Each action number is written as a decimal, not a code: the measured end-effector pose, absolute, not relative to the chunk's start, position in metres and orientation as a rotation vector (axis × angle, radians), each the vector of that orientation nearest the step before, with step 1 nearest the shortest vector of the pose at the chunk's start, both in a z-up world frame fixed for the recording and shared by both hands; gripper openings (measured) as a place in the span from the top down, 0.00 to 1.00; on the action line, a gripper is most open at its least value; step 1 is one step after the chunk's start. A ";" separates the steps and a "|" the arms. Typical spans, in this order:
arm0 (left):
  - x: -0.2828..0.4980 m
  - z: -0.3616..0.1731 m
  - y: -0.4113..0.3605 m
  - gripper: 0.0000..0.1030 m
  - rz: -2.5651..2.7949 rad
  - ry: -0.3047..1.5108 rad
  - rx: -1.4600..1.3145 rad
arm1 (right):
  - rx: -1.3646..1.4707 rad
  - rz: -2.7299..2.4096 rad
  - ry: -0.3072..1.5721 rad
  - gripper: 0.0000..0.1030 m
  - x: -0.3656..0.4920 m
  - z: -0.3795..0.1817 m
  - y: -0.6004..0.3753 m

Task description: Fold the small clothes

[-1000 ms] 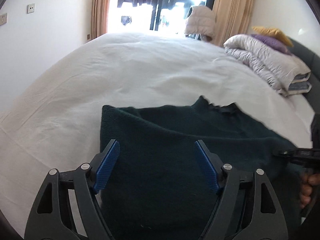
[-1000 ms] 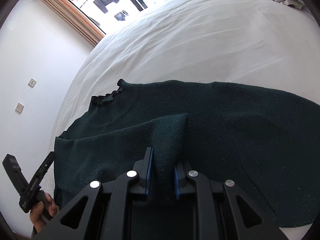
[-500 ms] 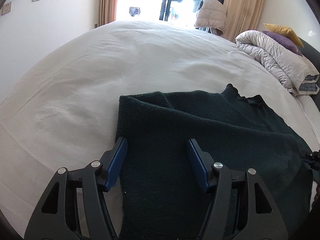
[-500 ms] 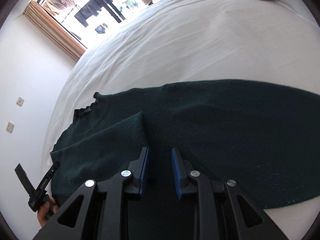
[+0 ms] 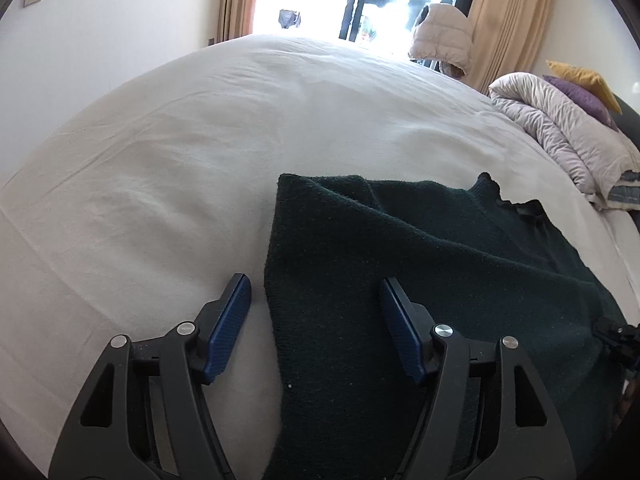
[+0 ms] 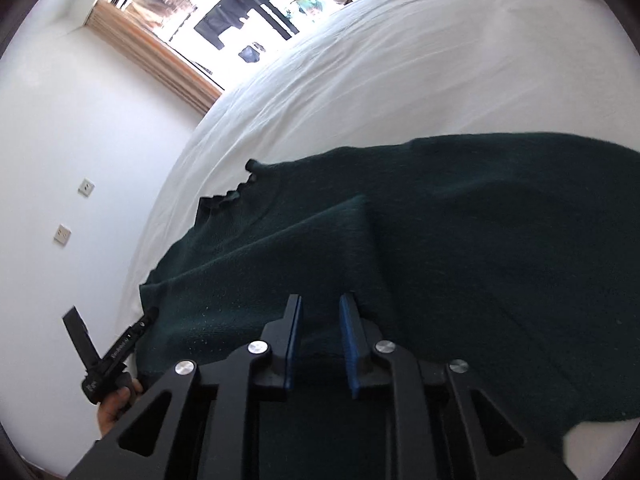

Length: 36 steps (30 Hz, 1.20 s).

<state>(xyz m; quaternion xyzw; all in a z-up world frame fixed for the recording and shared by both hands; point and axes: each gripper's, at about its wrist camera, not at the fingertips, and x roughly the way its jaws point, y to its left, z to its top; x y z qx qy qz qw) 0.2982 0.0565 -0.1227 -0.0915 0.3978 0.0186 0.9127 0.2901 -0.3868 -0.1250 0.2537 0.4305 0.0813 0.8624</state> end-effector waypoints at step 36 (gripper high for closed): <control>0.294 -0.122 0.056 0.33 0.060 0.796 -0.159 | 1.224 -0.422 0.328 0.88 0.059 -0.119 -0.704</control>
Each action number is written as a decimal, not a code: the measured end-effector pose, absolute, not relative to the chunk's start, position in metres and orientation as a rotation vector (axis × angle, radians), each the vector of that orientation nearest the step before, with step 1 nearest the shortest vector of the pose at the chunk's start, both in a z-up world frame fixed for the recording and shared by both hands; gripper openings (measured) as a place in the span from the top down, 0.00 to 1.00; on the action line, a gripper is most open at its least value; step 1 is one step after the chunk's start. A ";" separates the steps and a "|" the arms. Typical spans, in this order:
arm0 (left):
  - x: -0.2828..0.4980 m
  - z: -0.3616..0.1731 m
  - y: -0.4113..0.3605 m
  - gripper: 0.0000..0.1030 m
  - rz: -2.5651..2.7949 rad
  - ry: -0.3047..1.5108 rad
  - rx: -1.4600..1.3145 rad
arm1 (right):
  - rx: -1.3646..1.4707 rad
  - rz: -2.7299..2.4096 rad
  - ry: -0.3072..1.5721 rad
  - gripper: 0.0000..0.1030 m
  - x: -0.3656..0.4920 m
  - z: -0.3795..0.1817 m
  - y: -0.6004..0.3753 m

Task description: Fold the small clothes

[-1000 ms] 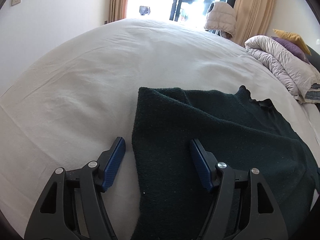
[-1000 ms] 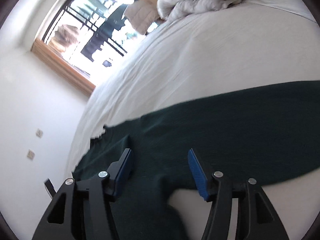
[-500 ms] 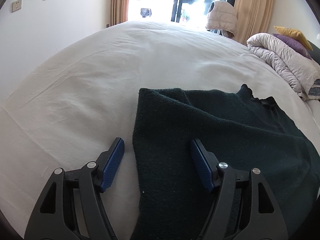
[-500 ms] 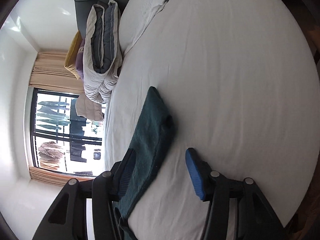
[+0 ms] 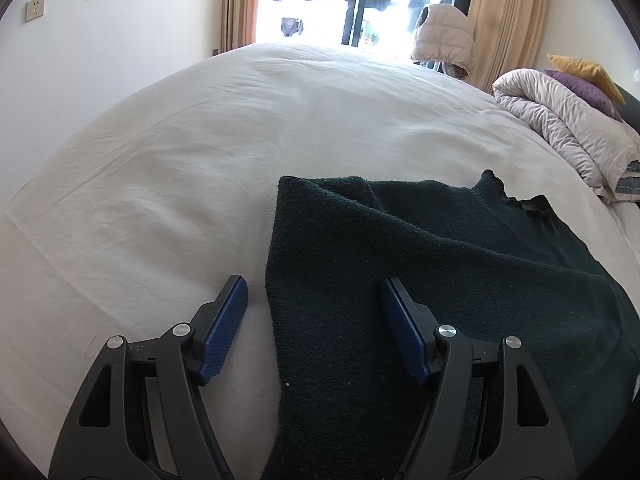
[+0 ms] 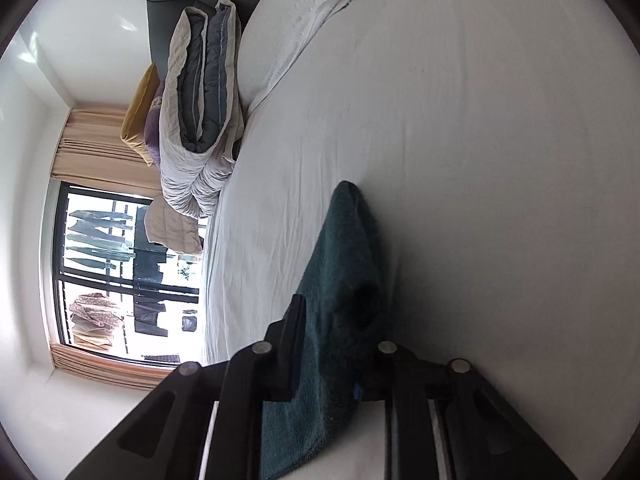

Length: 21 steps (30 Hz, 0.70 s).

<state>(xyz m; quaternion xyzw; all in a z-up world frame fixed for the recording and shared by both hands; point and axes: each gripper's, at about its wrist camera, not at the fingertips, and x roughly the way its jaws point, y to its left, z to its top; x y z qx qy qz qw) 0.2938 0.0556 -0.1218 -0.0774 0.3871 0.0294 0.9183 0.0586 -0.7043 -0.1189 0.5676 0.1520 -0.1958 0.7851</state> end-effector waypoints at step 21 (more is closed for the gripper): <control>0.285 -0.121 0.073 0.32 -0.022 0.735 -0.317 | 0.165 0.071 0.614 0.88 0.271 -0.016 -0.241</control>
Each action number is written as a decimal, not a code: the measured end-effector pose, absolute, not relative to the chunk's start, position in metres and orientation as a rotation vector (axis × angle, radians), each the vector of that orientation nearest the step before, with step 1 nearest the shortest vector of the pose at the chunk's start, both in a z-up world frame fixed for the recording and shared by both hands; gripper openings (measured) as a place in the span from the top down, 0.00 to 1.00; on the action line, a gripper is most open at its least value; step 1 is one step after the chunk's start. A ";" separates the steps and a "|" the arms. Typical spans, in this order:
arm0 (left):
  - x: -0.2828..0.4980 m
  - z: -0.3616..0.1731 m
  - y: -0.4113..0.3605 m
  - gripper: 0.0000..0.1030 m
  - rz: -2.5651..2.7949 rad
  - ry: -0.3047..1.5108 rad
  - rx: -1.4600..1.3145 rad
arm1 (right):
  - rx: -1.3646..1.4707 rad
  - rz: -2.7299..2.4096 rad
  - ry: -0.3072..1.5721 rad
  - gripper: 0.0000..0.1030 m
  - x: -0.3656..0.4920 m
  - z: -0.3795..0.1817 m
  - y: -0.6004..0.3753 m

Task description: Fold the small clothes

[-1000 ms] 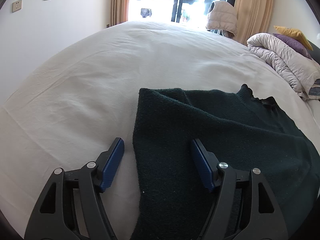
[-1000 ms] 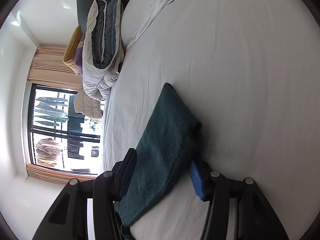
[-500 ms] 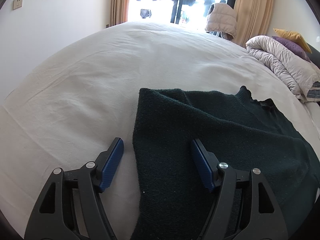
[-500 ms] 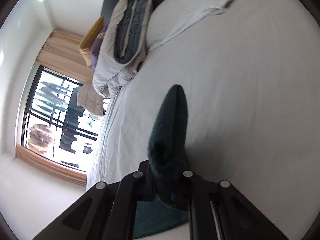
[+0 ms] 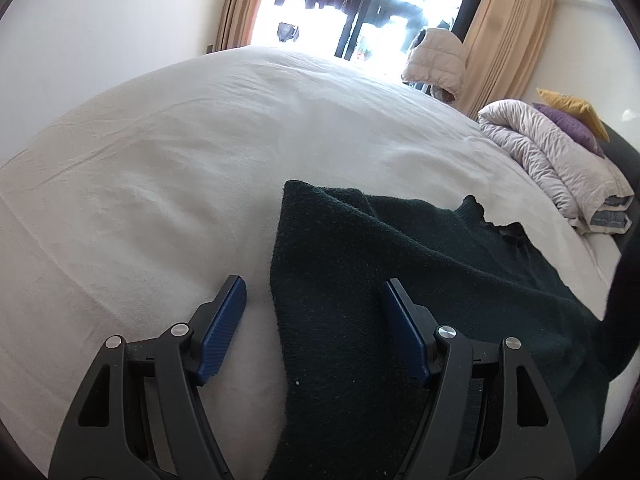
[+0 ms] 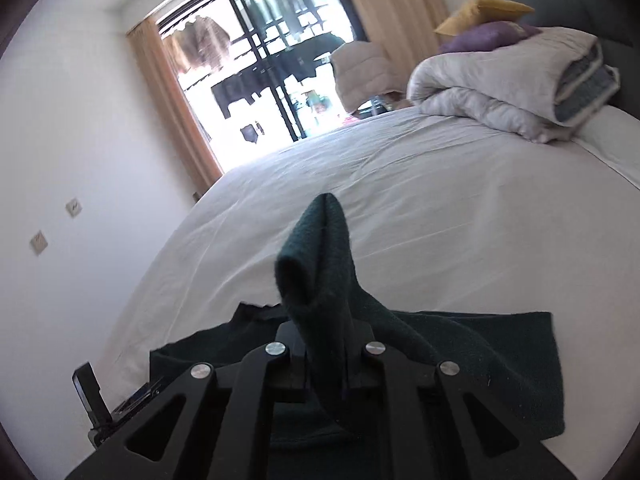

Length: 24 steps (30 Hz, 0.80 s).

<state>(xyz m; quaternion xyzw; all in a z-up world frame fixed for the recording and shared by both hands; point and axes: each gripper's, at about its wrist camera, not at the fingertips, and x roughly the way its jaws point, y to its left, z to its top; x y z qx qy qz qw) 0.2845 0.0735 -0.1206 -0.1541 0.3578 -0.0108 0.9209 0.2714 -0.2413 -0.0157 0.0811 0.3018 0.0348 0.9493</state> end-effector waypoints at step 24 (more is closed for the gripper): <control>0.265 -0.121 0.108 0.32 -0.106 0.636 -0.531 | -0.234 0.218 0.681 0.88 0.294 -0.091 -0.093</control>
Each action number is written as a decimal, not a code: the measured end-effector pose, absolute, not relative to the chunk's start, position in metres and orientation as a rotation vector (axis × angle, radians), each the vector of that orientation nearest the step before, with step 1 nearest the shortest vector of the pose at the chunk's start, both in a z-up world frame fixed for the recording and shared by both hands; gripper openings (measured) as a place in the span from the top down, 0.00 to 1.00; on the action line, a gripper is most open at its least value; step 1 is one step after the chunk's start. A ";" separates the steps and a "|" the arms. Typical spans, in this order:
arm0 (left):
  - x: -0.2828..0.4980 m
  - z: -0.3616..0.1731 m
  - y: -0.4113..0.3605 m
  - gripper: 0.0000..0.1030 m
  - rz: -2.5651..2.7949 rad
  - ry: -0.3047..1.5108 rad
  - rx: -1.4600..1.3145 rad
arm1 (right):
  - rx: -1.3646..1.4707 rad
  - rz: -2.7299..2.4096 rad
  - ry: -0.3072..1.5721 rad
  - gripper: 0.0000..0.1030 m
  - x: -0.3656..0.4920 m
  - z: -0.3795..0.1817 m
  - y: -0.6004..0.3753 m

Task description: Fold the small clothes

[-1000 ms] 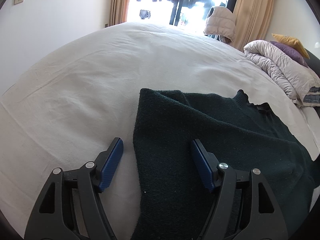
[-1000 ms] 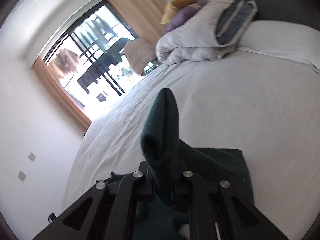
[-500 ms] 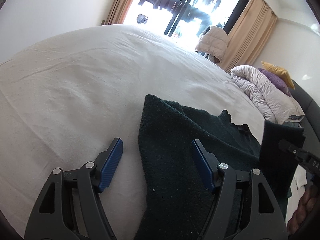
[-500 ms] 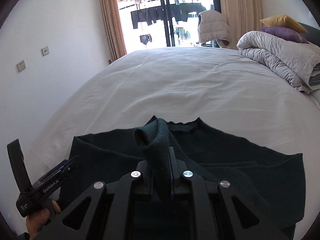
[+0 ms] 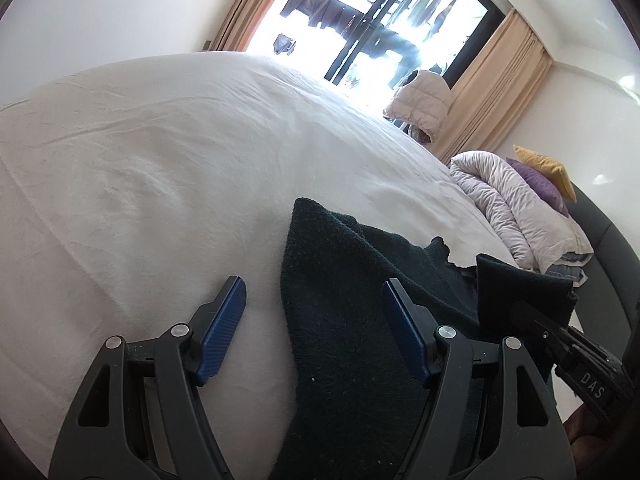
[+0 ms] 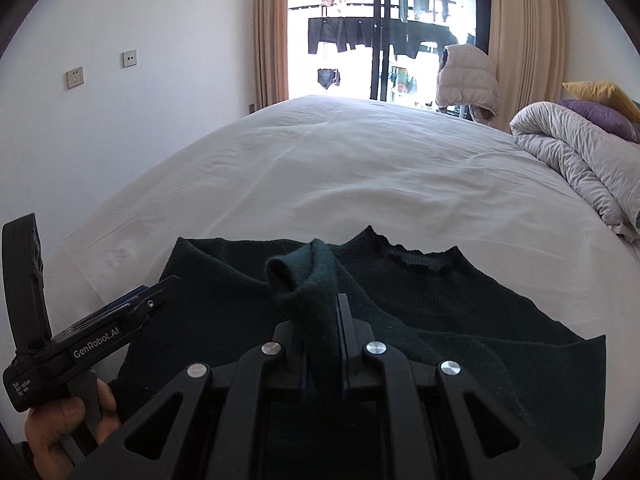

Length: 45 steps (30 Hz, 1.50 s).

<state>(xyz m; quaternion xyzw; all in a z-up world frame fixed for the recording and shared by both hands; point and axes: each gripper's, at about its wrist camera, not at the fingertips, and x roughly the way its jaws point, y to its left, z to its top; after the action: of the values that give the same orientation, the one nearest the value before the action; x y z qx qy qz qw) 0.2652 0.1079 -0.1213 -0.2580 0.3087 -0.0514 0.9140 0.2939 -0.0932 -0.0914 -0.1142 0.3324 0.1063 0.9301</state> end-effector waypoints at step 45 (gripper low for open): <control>0.280 -0.093 0.009 0.83 -0.168 0.967 -0.148 | 0.865 0.209 0.760 0.38 0.185 -0.138 -0.375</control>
<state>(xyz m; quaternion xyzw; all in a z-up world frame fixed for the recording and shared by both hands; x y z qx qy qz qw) 0.2802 0.0090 -0.0930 -0.0709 0.4638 -0.0805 0.8794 0.1853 -0.3749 -0.1385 0.4084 0.3588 0.0987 0.8335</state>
